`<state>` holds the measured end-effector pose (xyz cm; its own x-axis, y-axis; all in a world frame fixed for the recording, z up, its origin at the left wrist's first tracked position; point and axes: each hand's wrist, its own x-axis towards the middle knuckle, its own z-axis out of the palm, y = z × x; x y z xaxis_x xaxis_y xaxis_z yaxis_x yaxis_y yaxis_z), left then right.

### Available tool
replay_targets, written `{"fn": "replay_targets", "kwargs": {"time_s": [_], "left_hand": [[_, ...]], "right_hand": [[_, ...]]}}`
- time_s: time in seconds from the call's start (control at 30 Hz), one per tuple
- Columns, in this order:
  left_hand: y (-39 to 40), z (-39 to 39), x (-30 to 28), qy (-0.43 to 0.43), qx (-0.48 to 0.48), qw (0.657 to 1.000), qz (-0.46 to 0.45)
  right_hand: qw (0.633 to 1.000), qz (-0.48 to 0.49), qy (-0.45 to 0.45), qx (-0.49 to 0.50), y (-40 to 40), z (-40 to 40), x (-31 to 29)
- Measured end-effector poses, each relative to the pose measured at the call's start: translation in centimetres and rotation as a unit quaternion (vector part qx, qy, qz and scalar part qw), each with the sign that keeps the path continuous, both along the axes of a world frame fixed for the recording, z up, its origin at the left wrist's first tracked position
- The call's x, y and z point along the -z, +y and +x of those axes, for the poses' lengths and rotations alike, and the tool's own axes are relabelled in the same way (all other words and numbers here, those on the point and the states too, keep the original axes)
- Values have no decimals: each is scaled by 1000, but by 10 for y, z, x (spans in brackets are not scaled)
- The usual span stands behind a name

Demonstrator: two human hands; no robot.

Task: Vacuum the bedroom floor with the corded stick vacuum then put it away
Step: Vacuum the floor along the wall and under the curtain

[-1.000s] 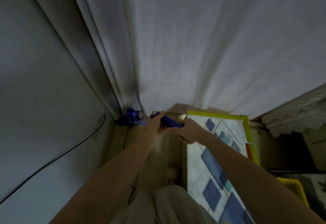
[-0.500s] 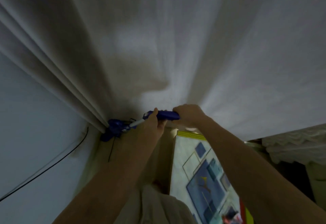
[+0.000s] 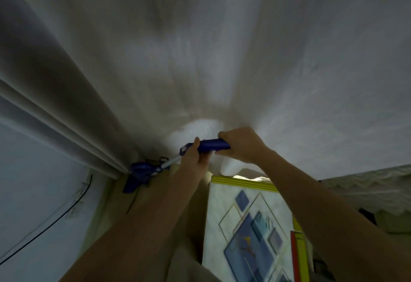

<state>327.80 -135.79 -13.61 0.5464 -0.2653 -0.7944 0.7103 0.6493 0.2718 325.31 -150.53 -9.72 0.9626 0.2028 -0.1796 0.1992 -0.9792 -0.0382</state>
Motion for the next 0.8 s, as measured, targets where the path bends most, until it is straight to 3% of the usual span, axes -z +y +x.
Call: {"fn": "replay_targets", "kwargs": {"time_s": [0.13, 0.23, 0.33, 0.4, 0.47, 0.57, 0.63, 0.8], "left_hand": [[-7, -11, 16, 8, -20, 1000, -17], [9, -16, 32, 12, 1, 1000, 18], [15, 10, 119, 42, 23, 995, -83], [26, 14, 102, 82, -12, 988, -134], [33, -4, 47, 10, 0, 1000, -2], [27, -16, 24, 16, 34, 999, 13], [21, -20, 17, 4, 62, 998, 19], [12, -30, -2, -15, 92, 995, 31]], "right_hand": [[997, 25, 11, 70, 2, -16, 16], [994, 51, 15, 93, 15, -26, 33], [994, 60, 12, 90, 28, -22, 42], [990, 84, 39, 107, 28, -14, 37], [968, 162, 80, 172, 24, -11, 33], [891, 302, 134, 313, 21, -23, 37], [851, 345, 129, 375, 21, -35, 41], [822, 367, 86, 426, 11, -48, 32]]}}
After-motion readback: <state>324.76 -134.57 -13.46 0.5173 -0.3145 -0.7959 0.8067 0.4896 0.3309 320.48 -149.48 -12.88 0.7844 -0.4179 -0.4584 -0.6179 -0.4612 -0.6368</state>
